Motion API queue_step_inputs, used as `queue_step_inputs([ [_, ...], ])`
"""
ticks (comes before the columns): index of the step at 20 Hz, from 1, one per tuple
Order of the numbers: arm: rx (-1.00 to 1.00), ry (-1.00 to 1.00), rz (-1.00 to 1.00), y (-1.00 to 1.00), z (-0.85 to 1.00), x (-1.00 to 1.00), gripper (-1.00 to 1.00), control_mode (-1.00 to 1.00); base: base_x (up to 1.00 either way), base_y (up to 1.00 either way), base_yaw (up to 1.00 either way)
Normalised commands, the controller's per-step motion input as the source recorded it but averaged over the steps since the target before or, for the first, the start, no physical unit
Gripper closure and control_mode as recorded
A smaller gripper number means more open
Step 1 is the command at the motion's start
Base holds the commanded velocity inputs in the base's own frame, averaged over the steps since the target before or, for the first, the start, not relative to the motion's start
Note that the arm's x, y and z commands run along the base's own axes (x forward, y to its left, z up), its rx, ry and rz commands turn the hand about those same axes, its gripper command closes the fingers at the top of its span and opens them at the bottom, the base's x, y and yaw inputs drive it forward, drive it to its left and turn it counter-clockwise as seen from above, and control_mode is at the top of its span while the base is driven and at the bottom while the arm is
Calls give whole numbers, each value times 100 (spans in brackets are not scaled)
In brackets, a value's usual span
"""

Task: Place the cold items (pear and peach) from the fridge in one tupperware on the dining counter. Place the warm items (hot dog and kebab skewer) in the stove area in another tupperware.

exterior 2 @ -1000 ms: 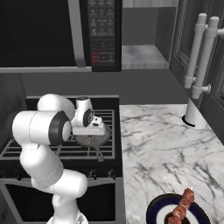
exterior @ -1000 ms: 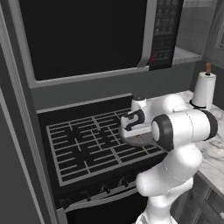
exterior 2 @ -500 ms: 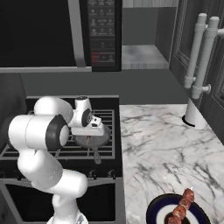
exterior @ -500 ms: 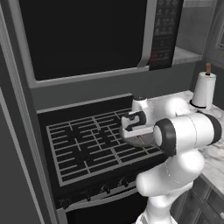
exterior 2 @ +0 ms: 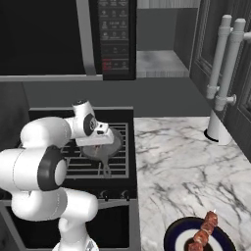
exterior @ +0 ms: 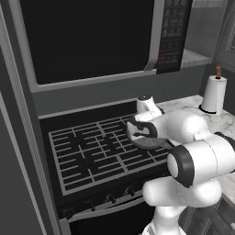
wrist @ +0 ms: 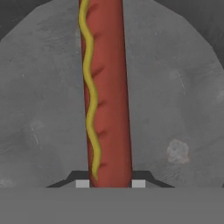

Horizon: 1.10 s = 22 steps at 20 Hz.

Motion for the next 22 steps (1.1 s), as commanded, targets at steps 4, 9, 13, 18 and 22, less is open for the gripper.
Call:
queue_step_inputs([
  [4, -10, -4, -2, 10, -5, 0, 100, -100, 0, 0, 0],
  [9, -1, 0, -1, -2, -12, 3, 100, -100, 0, 0, 0],
  [13, 0, 0, 0, -29, -33, 25, 100, -100, 0, 0, 0],
  [18, 4, 0, 0, -14, -50, 19, 100, -100, 0, 0, 0],
  [22, 2, 0, 0, 2, -48, 1, 100, -100, 0, 0, 0],
])
